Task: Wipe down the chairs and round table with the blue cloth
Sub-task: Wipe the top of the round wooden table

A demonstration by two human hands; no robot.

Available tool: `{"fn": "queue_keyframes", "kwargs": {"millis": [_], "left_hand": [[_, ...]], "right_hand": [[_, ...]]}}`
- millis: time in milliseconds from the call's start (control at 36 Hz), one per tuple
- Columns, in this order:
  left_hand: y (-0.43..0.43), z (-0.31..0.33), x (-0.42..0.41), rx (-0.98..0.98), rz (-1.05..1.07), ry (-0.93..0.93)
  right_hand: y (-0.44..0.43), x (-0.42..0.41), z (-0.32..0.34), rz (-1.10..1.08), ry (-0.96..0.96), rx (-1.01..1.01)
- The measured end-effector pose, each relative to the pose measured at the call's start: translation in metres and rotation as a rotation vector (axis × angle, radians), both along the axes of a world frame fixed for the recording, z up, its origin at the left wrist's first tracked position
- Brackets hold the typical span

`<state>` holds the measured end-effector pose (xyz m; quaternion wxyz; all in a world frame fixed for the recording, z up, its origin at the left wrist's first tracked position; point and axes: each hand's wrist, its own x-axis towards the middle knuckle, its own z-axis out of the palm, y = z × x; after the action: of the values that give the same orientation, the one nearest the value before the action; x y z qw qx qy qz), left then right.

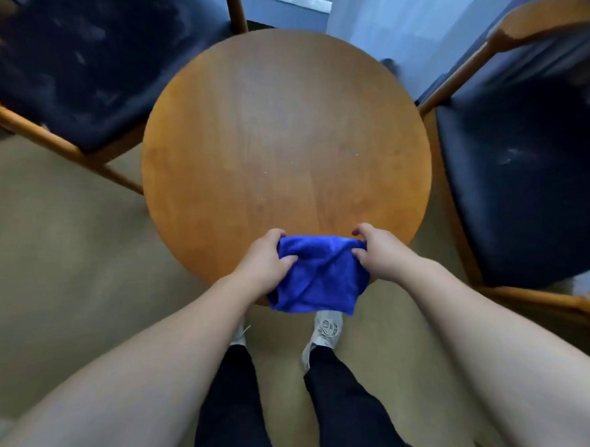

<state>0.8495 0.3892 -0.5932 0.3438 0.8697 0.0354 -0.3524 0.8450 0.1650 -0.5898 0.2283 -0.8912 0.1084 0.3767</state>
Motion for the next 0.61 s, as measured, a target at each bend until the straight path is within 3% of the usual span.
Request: {"fn": "queue_keyframes", "kwargs": {"millis": [111, 194, 333, 500, 611], "left_hand": [[-0.006, -0.013, 0.004, 0.033, 0.053, -0.056], [0.002, -0.017, 0.001, 0.089, -0.009, -0.114], [0.026, -0.022, -0.007, 0.21, -0.133, -0.166], [0.053, -0.026, -0.004, 0.315, -0.324, -0.189], [0.069, -0.034, -0.003, 0.353, -0.447, -0.114]], "right_hand": [[0.0, 0.006, -0.025, 0.085, -0.074, -0.114], [0.008, -0.001, -0.029, 0.19, -0.243, -0.269], [0.045, -0.026, -0.027, 0.171, -0.464, -0.225], [0.112, -0.049, -0.034, -0.047, -0.118, -0.269], [0.134, -0.044, -0.046, -0.223, -0.101, -0.281]]}}
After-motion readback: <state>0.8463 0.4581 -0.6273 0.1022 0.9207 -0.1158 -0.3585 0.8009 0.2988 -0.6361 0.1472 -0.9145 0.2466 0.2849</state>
